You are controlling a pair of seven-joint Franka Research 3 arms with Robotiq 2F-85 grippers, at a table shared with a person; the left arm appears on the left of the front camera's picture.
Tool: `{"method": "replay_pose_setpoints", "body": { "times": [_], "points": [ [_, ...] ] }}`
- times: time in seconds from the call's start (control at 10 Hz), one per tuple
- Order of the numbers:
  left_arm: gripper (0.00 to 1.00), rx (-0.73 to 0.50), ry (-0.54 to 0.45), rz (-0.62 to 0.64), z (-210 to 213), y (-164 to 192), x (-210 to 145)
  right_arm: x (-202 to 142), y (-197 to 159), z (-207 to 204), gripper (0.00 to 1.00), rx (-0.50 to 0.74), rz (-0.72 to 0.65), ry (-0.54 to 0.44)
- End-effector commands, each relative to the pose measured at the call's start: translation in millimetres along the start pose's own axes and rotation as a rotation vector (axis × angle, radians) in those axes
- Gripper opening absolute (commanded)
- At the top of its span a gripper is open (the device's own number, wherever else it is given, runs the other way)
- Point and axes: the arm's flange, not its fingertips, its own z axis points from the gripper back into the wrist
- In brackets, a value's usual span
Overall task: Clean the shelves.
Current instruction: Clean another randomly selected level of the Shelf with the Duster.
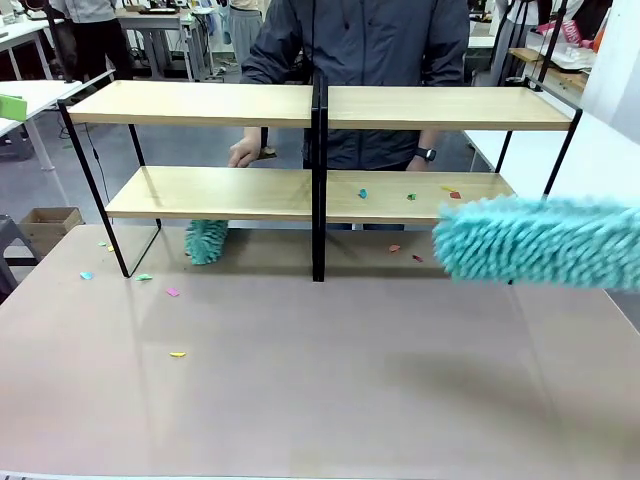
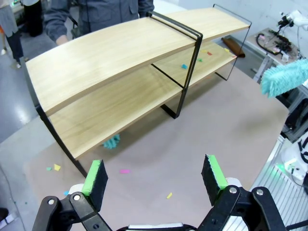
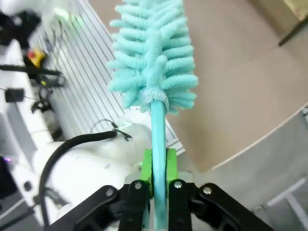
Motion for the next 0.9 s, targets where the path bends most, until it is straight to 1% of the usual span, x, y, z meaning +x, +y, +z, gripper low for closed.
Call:
{"method": "replay_pose_setpoints", "body": {
  "times": [0.0, 0.1, 0.2, 0.3, 0.4, 0.5, 0.6, 0.7, 0.8],
  "points": [
    [1.00, -0.009, -0.007, 0.001, -1, 1, 1, 37, 19, -25, 0.13, -0.112, 0.038, -0.069],
    [1.00, -0.009, -0.007, 0.001, -1, 1, 1, 60, 20, -47, 0.13, -0.166, 0.005, -0.163],
    [1.00, -0.009, -0.007, 0.001, -1, 1, 1, 78, 25, -69, 0.13, -0.232, -0.074, -0.226],
    [1.00, -0.009, -0.007, 0.001, -1, 1, 1, 92, 33, -90, 0.13, -0.204, -0.109, -0.230],
    [1.00, -0.009, -0.007, 0.001, -1, 1, 1, 93, 39, -104, 0.13, -0.198, -0.102, -0.096],
    [1.00, -0.009, -0.007, 0.001, -1, 1, 1, 81, 13, -73, 0.13, -0.155, -0.037, -0.201],
    [1.00, -0.009, -0.007, 0.001, -1, 1, 1, 81, 13, -73, 0.13, -0.155, -0.037, -0.201],
    [1.00, -0.009, -0.007, 0.001, -1, 1, 1, 90, 23, -101, 0.13, -0.172, -0.066, -0.172],
    [1.00, -0.009, -0.007, 0.001, -1, 1, 1, 100, 24, -108, 0.13, -0.219, -0.053, -0.233]
  ]
}}
